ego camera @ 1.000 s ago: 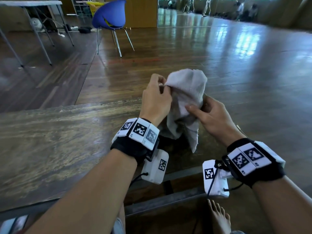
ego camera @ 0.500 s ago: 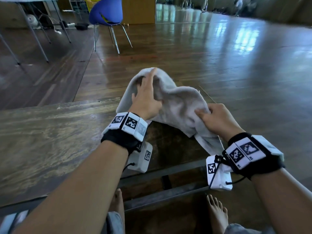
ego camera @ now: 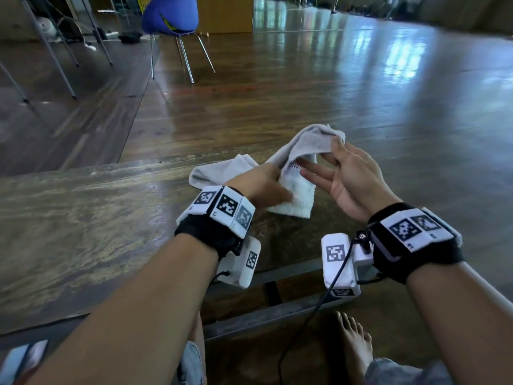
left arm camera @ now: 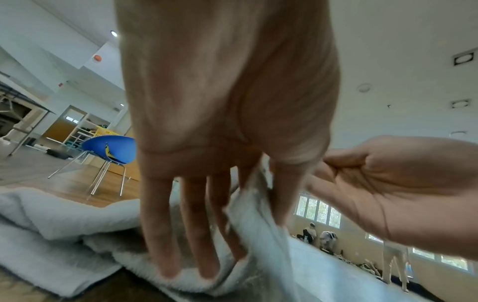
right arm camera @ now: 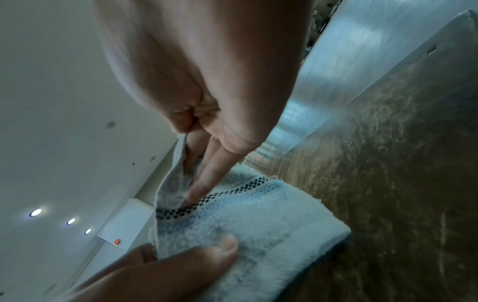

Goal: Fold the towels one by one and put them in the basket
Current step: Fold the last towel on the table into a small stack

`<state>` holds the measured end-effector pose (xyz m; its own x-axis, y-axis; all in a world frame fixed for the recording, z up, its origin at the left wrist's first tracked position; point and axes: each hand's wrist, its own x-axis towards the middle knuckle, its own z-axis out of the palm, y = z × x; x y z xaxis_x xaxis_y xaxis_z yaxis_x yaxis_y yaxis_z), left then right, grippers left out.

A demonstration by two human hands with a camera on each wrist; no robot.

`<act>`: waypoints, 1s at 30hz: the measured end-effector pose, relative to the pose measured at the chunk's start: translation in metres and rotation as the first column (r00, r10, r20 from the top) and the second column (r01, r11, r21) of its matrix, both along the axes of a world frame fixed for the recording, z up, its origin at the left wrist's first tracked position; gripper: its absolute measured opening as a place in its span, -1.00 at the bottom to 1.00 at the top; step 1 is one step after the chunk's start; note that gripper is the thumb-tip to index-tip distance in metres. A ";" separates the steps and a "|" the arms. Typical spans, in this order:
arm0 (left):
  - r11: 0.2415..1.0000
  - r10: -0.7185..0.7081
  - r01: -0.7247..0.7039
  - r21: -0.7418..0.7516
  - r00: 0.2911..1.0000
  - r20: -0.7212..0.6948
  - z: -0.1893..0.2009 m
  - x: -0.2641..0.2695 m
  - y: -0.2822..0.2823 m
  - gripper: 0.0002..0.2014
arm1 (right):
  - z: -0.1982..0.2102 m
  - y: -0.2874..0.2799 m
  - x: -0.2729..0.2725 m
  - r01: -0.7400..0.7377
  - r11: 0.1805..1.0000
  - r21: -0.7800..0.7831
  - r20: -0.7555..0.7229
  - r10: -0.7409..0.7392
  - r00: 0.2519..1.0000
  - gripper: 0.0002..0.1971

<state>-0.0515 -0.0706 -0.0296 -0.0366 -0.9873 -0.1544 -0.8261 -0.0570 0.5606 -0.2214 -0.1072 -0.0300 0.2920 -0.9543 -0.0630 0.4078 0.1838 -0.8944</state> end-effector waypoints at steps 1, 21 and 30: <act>0.995 0.056 -0.057 -0.079 0.998 -0.018 0.001 0.002 -0.001 -0.81 | -0.001 -0.002 -0.001 0.034 0.999 -0.004 -0.061 -0.034 0.998 -0.74; 0.885 -0.064 -0.003 -0.466 0.990 -0.129 -0.005 -0.012 -0.009 -0.70 | -0.007 -0.009 -0.027 0.072 0.792 -0.607 -0.580 -0.502 0.641 -0.83; 0.865 -0.050 -0.006 -0.502 0.994 -0.097 -0.004 -0.010 -0.005 -0.87 | -0.008 0.005 -0.033 -0.156 0.769 -0.620 -0.726 -0.487 0.486 -0.37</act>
